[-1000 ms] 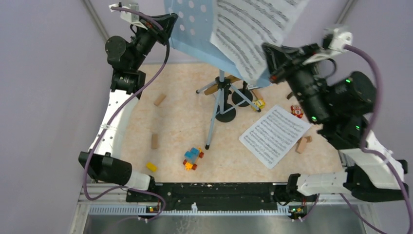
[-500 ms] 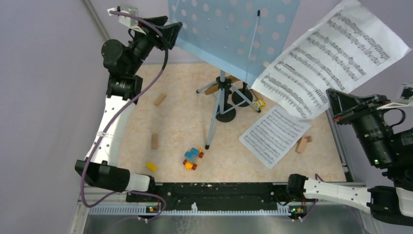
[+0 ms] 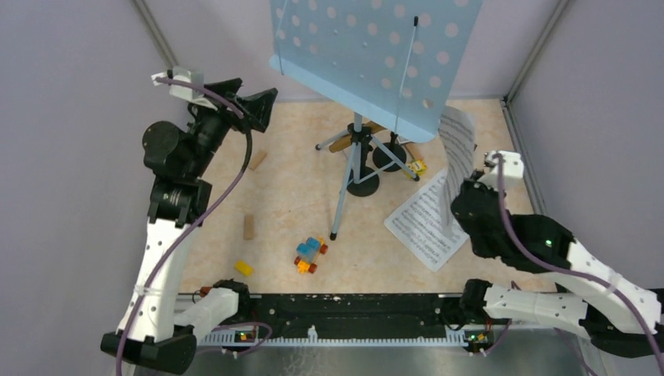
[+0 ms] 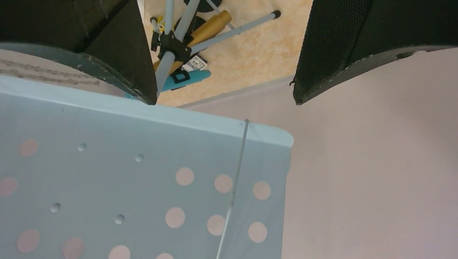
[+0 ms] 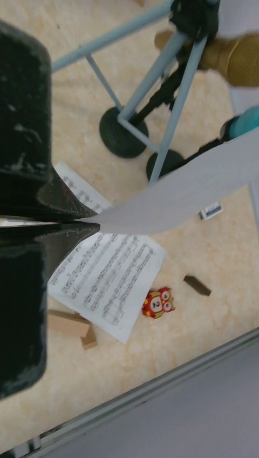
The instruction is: Pack up the instrument practice props
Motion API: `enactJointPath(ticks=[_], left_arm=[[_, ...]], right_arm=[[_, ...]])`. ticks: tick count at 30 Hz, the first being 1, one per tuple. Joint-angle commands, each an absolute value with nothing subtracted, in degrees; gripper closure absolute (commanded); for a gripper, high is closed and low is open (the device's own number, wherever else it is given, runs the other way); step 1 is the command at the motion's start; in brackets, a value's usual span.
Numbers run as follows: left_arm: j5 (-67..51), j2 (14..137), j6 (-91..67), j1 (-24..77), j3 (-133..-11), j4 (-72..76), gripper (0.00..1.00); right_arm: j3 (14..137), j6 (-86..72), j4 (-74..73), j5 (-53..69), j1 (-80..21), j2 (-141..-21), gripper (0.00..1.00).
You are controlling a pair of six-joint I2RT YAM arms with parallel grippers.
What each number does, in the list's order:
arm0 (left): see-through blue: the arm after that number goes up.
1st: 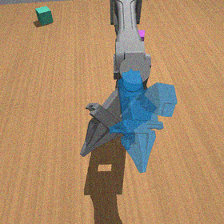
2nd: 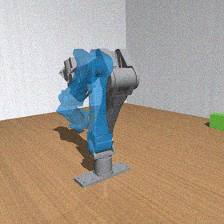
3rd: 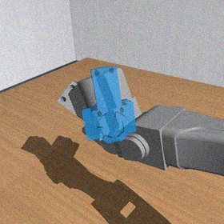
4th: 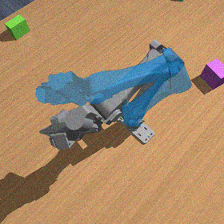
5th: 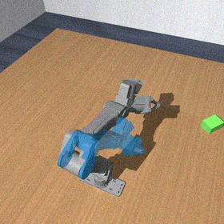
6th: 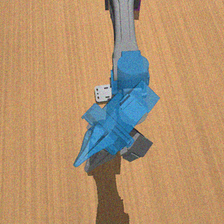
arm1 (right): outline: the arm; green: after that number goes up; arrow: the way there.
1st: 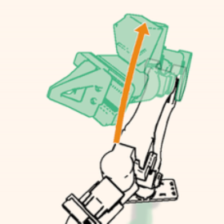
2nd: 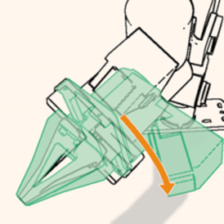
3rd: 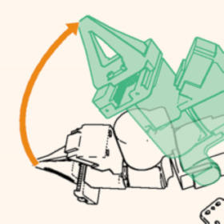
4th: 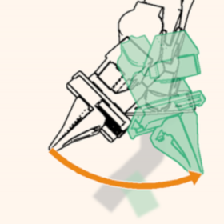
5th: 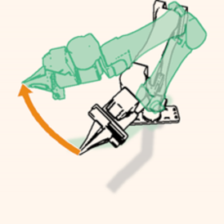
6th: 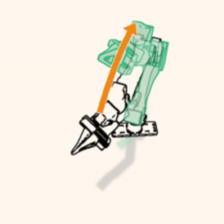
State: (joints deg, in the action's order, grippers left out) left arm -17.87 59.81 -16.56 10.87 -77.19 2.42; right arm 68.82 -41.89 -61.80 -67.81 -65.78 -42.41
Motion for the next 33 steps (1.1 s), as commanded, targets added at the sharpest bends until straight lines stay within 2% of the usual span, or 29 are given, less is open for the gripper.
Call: enactJointPath(ticks=[1,3,9,15,19,26,33], left_arm=[[-15.3,52.2,-16.6,10.7,-71.9,-2.1,0.01],[-14.8,49.7,-16.7,10.7,-69.9,-4.4,0.01],[-13.6,44.7,-14.9,10.7,-68.7,-10.8,0.01],[-15.1,43.4,-15.5,10.7,-67.3,-13.2,0.01],[-16.3,43.1,-16.8,10.7,-65.7,-13.1,0.01],[-18.1,41.5,-17.1,10.7,-61.8,-14.9,0.01],[-19.2,39.2,-18.1,10.7,-57.1,-16.0,0.02]], right_arm=[[63.2,-35.5,-49.7,-48.9,-50.2,-46.0,1.00],[60.4,-31.4,-43.0,-35.4,-39.4,-47.4,1.00],[56.4,-29.3,-31.4,-7.8,-18.7,-49.3,1.00],[51.2,-37.7,-24.3,9.5,-8.3,-45.4,1.00],[46.8,-43.2,-25.2,8.2,-6.1,-42.5,1.00],[34.6,-44.9,-29.2,-5.6,-5.9,-37.9,1.00],[30.3,-42.6,-26.6,-4.2,-5.4,-44.3,1.00]])
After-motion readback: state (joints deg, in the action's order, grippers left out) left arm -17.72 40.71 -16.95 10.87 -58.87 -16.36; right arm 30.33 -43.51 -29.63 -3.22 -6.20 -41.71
